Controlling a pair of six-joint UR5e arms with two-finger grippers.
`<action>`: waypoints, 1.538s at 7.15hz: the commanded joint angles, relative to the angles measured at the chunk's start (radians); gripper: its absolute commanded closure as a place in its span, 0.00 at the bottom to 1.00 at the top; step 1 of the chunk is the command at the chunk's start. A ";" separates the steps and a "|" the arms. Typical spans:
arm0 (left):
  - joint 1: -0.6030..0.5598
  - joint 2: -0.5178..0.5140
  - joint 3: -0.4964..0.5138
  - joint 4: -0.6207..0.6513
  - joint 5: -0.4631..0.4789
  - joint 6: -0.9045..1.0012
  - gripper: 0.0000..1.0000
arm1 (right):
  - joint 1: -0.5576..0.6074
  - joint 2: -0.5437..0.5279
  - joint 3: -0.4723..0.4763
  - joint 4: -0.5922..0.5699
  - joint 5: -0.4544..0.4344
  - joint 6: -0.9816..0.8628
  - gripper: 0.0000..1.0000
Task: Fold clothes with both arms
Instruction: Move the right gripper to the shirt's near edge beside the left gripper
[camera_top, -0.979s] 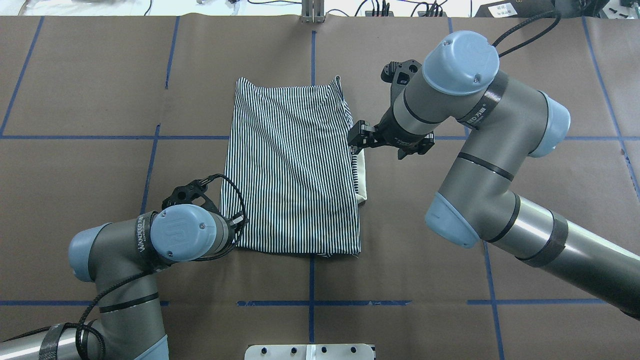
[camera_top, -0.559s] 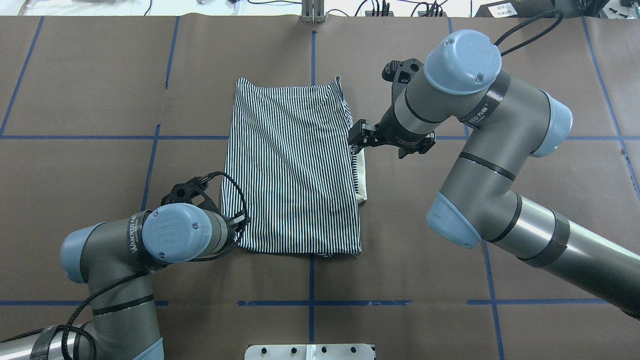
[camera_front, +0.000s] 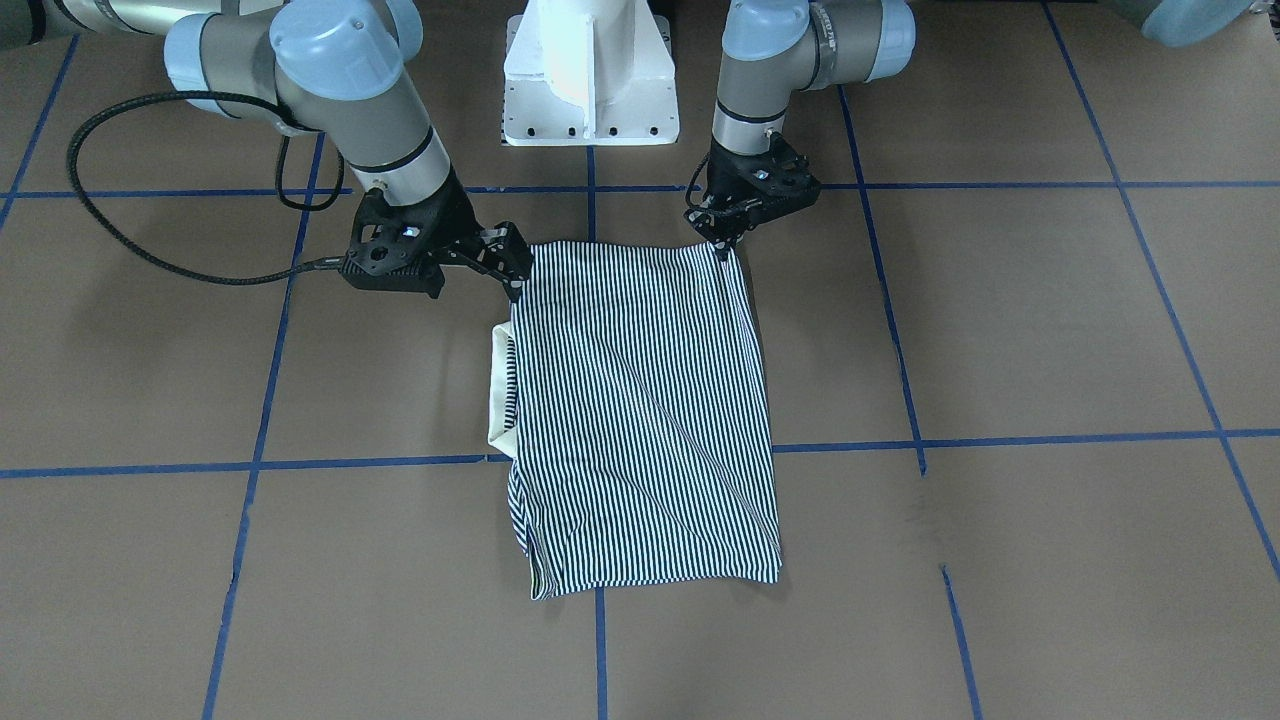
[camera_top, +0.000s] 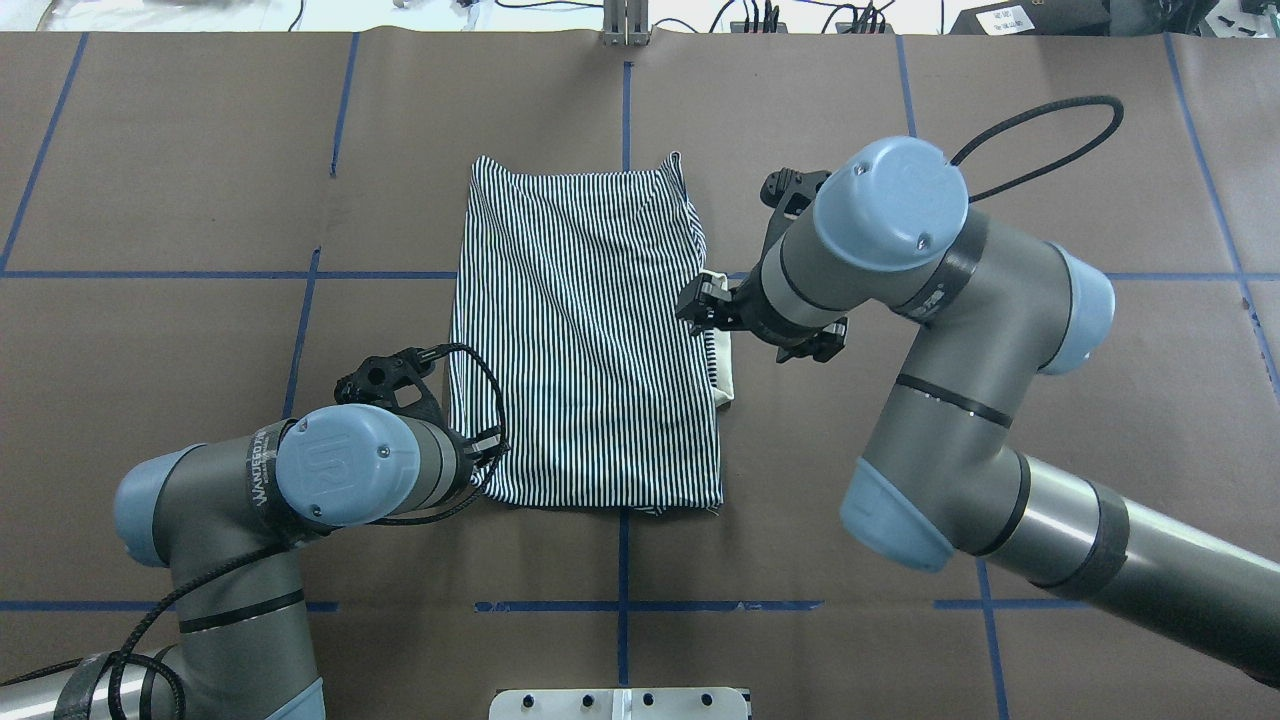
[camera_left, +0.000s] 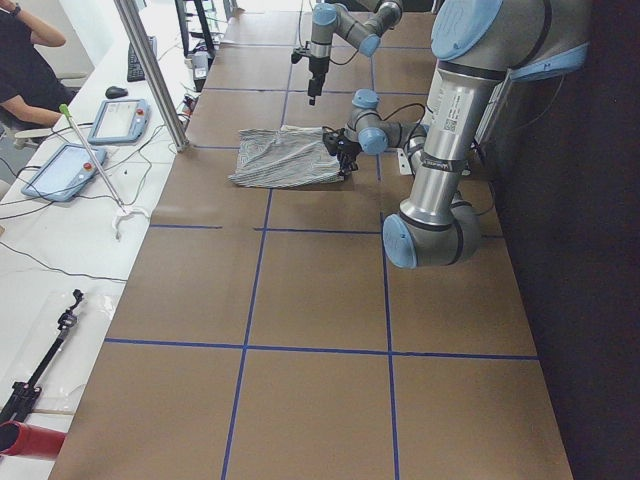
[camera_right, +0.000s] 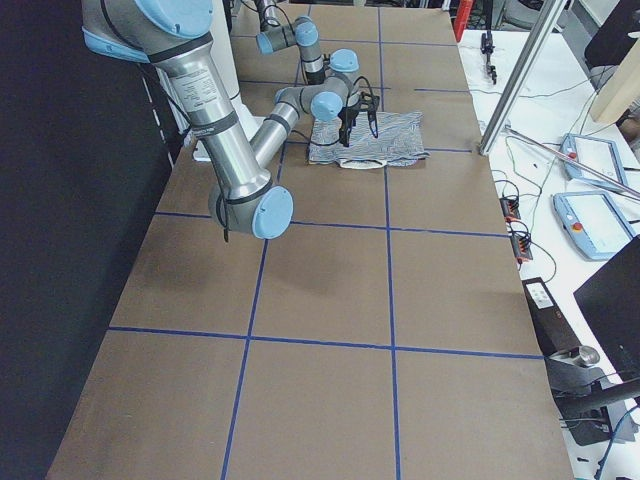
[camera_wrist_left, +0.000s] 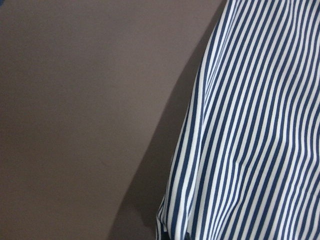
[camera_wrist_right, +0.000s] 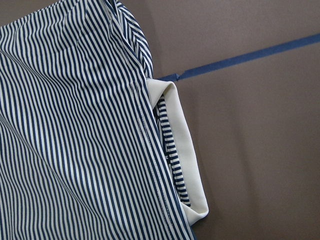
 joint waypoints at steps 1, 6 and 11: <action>0.000 -0.005 -0.010 -0.002 -0.004 0.009 1.00 | -0.146 -0.012 0.011 0.000 -0.164 0.305 0.00; -0.001 -0.007 -0.062 -0.002 -0.007 0.007 1.00 | -0.237 0.134 -0.169 -0.104 -0.219 0.607 0.00; 0.000 -0.007 -0.066 -0.002 -0.007 0.009 1.00 | -0.237 0.176 -0.220 -0.197 -0.188 0.624 0.00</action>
